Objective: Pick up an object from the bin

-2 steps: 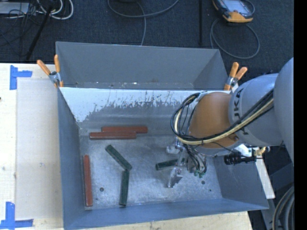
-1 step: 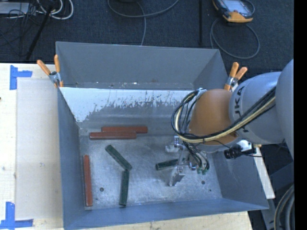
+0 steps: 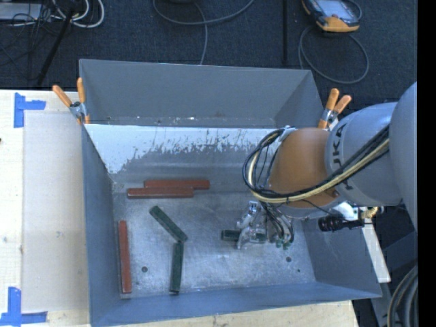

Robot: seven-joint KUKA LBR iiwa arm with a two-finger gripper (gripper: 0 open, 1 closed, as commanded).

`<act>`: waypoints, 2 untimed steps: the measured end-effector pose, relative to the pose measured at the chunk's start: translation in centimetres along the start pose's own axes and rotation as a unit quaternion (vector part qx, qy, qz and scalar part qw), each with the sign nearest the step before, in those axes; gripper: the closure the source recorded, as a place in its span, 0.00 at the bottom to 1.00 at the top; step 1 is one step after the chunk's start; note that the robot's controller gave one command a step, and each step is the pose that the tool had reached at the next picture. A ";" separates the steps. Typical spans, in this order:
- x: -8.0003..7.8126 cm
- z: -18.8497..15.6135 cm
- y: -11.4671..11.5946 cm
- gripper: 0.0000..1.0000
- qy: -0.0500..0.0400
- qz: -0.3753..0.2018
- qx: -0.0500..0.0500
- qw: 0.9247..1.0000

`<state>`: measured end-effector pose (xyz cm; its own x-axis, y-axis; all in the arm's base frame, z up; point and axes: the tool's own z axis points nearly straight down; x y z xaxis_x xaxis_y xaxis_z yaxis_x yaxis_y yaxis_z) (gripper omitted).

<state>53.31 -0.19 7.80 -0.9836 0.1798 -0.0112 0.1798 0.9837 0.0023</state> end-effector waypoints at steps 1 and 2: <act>0.0 0.0 0.0 1.00 0.000 0.000 0.000 1.000; 0.1 -0.3 0.0 1.00 0.002 0.000 0.000 1.000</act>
Offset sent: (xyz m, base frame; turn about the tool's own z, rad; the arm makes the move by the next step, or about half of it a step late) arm -0.0001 0.0000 0.0354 0.0000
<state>53.21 -0.18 8.05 -0.9837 0.1794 -0.0063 0.1794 0.9838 0.0016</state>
